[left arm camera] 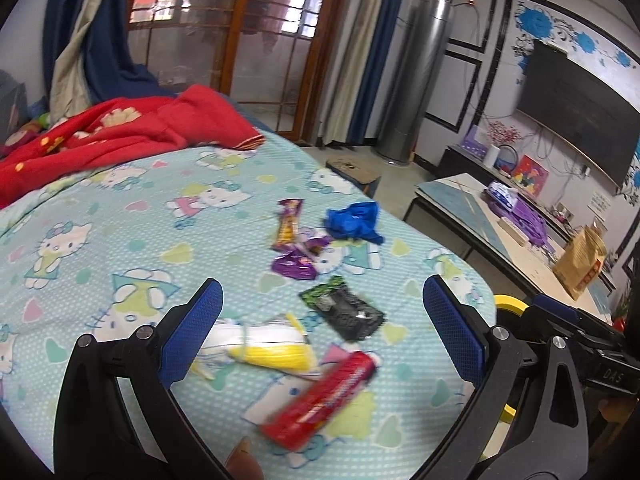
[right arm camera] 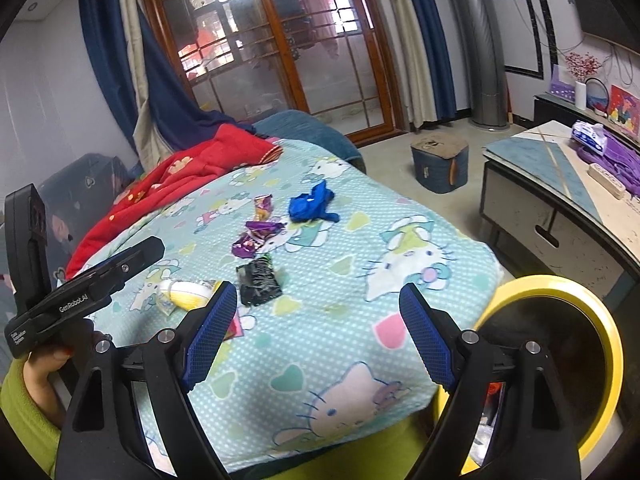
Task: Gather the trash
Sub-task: 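Move both open tools back to the trash on the bed, then grasp the white-yellow mask with the left tool while the right tool grasps the black snack pack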
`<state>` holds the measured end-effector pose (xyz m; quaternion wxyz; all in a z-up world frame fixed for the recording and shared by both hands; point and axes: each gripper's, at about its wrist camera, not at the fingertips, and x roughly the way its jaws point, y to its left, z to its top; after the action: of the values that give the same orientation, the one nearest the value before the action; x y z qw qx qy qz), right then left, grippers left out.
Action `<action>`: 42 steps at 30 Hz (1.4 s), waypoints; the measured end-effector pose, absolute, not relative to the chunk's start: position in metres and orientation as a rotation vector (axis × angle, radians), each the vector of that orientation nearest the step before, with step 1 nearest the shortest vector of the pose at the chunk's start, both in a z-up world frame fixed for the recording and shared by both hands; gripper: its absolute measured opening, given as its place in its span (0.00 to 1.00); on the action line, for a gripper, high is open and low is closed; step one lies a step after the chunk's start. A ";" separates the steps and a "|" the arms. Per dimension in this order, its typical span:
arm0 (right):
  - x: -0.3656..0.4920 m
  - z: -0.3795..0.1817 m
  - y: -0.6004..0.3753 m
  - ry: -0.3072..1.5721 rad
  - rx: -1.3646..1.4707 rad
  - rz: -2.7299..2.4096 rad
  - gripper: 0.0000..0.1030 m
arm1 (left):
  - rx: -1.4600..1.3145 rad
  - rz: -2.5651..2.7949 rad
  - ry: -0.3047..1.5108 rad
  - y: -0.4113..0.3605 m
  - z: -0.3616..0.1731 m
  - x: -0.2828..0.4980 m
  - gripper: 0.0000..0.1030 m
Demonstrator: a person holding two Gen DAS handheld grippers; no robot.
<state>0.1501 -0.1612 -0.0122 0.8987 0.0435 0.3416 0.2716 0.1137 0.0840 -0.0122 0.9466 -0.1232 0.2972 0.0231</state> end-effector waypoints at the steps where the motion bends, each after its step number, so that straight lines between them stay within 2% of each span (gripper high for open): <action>1: 0.152 -0.012 -0.156 0.708 0.083 0.570 0.78 | -0.256 0.054 0.612 0.088 -0.013 0.114 0.89; 15: 0.182 -0.020 -0.093 0.767 0.016 0.657 0.78 | -0.356 0.086 0.736 0.151 -0.039 0.115 0.89; 24: 0.201 -0.044 -0.066 0.847 -0.025 0.687 0.78 | -0.444 0.031 0.824 0.170 -0.069 0.117 0.89; 26: 0.207 -0.053 -0.060 0.873 -0.041 0.693 0.73 | -0.470 0.014 0.834 0.171 -0.074 0.118 0.89; 28: 0.213 -0.060 -0.056 0.898 -0.049 0.697 0.71 | -0.471 0.005 0.839 0.170 -0.077 0.118 0.84; 33: 0.224 -0.074 -0.045 0.946 -0.057 0.719 0.69 | -0.471 -0.019 0.848 0.163 -0.081 0.120 0.74; 37: 0.232 -0.089 -0.037 0.993 -0.072 0.717 0.65 | -0.473 -0.038 0.856 0.156 -0.083 0.121 0.71; 39: 0.233 -0.093 -0.036 0.985 -0.087 0.701 0.61 | -0.473 -0.042 0.858 0.153 -0.085 0.121 0.70; 42: 0.232 -0.096 -0.040 0.958 -0.097 0.672 0.47 | -0.477 -0.045 0.860 0.151 -0.087 0.123 0.67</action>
<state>0.2316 -0.0396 -0.0955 0.8325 -0.0457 0.4519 0.3172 0.1231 0.1508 -0.0868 0.8813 -0.2290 0.4128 -0.0215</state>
